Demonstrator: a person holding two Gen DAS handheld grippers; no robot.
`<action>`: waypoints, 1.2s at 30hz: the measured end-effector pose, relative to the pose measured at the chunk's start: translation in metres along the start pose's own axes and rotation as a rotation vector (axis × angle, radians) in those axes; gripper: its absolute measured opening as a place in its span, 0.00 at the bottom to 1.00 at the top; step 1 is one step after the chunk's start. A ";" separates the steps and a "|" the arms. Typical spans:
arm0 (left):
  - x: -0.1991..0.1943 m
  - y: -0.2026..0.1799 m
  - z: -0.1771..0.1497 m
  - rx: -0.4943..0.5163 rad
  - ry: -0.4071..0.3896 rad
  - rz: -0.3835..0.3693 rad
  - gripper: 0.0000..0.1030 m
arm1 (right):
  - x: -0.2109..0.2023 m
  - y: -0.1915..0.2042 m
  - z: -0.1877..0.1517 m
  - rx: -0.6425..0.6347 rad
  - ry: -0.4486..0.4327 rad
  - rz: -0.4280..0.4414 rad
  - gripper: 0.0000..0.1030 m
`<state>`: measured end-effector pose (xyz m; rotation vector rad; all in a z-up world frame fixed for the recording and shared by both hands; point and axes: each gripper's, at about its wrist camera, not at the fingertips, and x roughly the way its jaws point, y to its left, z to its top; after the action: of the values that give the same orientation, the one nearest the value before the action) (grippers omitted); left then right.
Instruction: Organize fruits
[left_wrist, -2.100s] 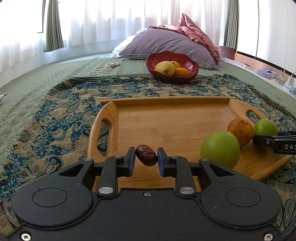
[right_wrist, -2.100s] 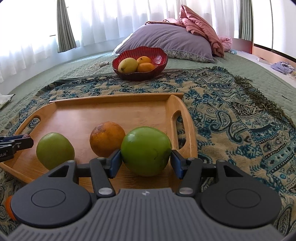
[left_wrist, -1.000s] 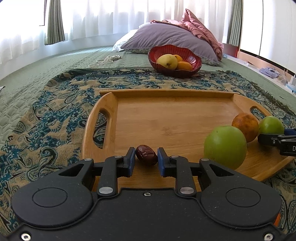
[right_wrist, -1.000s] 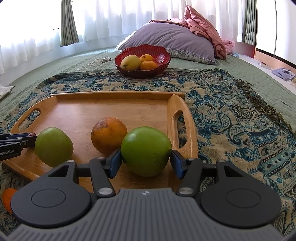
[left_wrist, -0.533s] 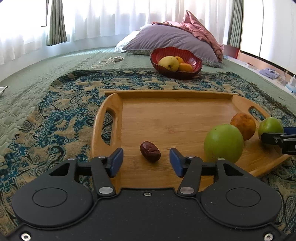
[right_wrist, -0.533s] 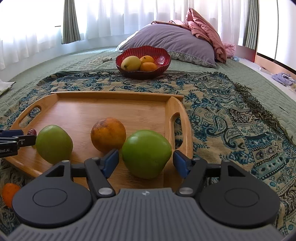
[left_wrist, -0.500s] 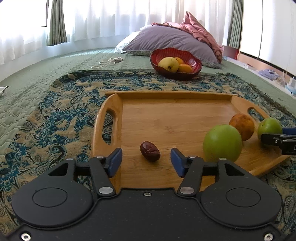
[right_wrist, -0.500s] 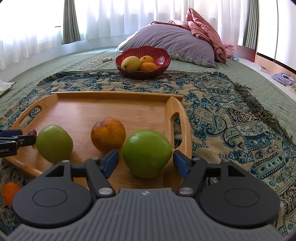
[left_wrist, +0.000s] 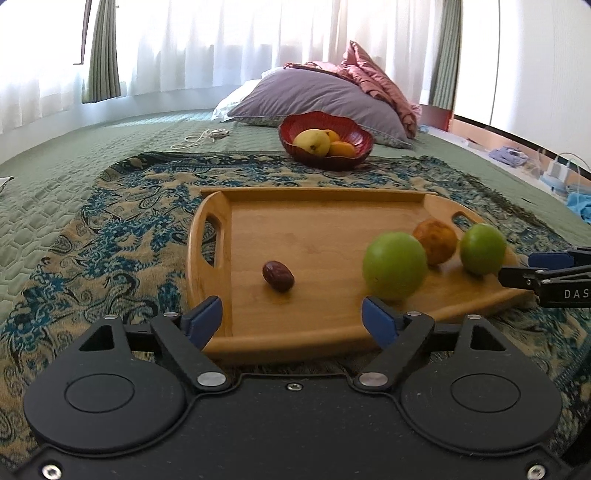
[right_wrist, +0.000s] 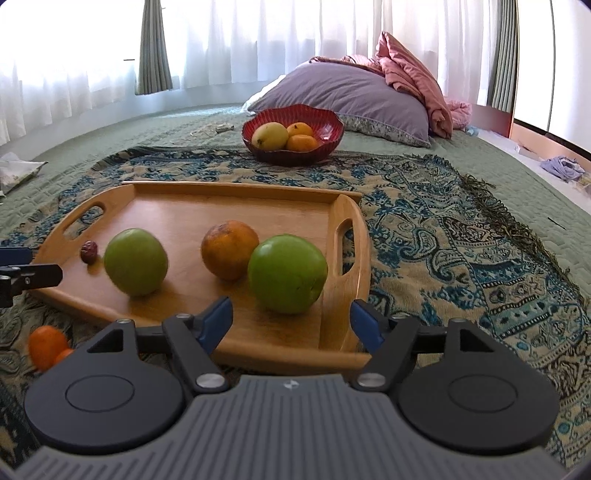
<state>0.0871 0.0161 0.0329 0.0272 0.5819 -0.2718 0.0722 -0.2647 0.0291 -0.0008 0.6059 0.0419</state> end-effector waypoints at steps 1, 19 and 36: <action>-0.003 -0.001 -0.002 0.003 -0.002 -0.004 0.82 | -0.004 0.001 -0.002 -0.005 -0.008 0.002 0.80; -0.030 -0.022 -0.035 0.064 0.021 -0.055 0.89 | -0.039 0.038 -0.041 -0.047 -0.055 0.111 0.82; -0.033 -0.036 -0.045 0.078 0.040 -0.163 0.41 | -0.046 0.076 -0.063 -0.190 -0.064 0.147 0.83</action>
<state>0.0277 -0.0056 0.0152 0.0607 0.6139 -0.4532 -0.0048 -0.1913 0.0041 -0.1381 0.5355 0.2413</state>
